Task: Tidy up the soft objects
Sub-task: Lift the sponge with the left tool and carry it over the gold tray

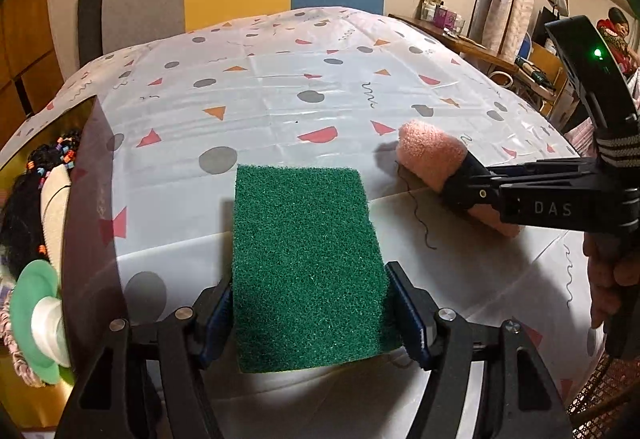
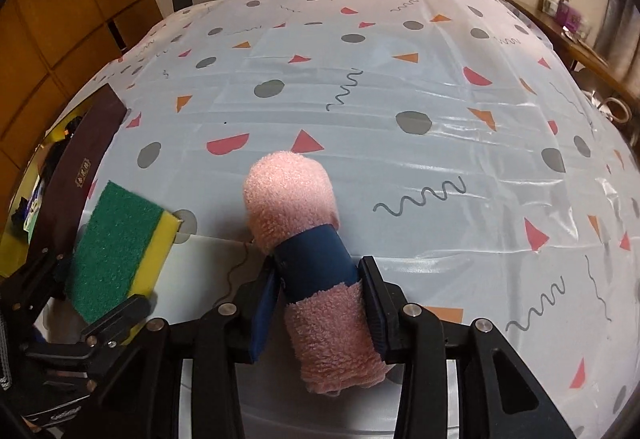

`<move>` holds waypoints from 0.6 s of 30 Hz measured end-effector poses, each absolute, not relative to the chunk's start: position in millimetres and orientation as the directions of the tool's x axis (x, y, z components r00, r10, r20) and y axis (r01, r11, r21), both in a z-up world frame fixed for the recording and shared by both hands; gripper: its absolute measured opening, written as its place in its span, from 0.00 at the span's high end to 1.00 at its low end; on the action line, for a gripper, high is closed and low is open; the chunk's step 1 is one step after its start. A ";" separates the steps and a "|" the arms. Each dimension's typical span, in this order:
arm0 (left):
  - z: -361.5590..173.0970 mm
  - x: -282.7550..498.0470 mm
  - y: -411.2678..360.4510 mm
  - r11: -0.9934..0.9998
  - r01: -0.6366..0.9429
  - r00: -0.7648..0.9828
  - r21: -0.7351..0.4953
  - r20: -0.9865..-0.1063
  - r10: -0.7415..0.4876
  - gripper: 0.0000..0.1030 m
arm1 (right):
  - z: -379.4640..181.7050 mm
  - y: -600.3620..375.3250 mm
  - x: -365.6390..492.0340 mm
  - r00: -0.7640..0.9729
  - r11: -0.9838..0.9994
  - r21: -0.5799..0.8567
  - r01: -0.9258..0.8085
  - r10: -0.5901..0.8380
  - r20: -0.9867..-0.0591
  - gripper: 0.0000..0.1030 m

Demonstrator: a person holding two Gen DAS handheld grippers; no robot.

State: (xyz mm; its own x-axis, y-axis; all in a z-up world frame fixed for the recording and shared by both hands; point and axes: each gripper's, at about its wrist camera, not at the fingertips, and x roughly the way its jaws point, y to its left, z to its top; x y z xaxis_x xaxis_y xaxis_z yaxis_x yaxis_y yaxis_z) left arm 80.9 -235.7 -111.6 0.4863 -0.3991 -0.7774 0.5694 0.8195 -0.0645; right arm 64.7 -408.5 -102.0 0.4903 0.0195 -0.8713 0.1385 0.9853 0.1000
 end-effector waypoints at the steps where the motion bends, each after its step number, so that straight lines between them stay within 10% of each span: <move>1: -111.3 79.6 -235.0 0.820 0.568 0.485 -0.066 -0.778 -0.399 0.32 | -103.6 -406.9 65.1 0.487 0.987 0.091 0.133 0.014 -0.873 0.59; 18: -84.4 44.5 -232.1 0.786 0.616 0.493 -0.046 -0.756 -0.430 0.32 | -111.5 -393.4 67.9 0.484 0.995 0.009 0.101 -0.041 -0.874 0.56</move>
State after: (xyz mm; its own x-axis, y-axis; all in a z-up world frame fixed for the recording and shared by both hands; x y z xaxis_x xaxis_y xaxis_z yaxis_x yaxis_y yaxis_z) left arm 44.5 -232.1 -84.4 0.4934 -0.4303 -0.7559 0.6160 0.7864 -0.0455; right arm 67.9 -393.4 -111.5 0.4838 -0.0411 -0.8742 0.1011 0.9948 0.0091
